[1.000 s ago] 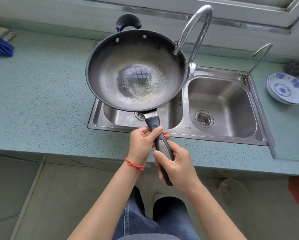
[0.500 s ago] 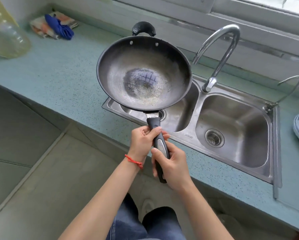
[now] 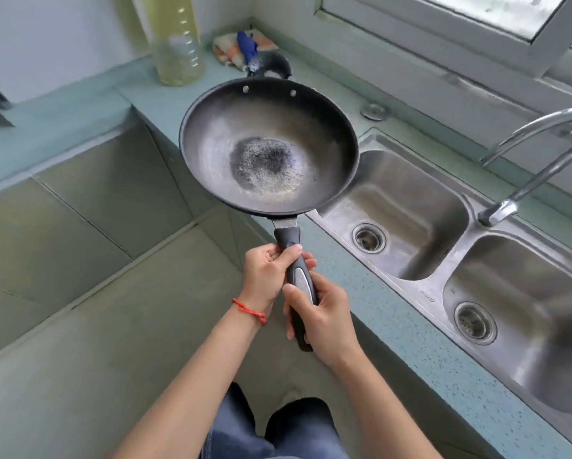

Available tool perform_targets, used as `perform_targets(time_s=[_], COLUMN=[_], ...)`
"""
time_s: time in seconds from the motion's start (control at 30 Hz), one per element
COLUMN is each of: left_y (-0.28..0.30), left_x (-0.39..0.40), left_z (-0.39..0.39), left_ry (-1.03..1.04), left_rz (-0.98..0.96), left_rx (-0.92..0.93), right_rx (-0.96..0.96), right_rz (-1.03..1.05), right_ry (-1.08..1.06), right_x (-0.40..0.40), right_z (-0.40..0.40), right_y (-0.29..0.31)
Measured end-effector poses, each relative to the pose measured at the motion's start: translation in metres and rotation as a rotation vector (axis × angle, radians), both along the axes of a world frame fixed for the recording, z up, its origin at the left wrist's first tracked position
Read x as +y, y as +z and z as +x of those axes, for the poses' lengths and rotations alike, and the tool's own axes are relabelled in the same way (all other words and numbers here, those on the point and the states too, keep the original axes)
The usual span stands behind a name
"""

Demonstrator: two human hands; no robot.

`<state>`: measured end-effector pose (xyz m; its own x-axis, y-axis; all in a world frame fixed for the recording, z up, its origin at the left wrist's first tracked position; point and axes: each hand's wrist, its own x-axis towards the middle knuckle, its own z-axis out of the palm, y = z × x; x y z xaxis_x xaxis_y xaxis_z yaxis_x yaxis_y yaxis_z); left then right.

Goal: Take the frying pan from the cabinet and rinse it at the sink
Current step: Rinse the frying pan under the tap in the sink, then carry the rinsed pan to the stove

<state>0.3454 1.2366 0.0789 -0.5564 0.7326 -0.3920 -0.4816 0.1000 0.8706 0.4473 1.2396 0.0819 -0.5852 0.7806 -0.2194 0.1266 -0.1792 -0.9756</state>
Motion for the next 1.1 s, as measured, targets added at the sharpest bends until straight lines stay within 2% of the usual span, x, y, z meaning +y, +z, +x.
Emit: perform_targets(time_s=[0.47,0.7,1.1], left_y=[0.001,-0.007,-0.012], left_x=[-0.143,-0.205,-0.260], left_z=[-0.148,-0.209,-0.287], left_ry=[0.306,0.447,0.693], left_rz=[0.032,0.010,-0.025], left_rx=[0.045,0.051,-0.005], right_rx=[-0.029,-0.028,-0.034], right_rz=[0.054,-0.011,-0.054], right_ry=[0.380,0.568,0.797], right_x=[-0.106,-0.148,-0.183], right_z=[-0.150,-0.218,-0.315], right_y=[0.014,0.010,-0.004])
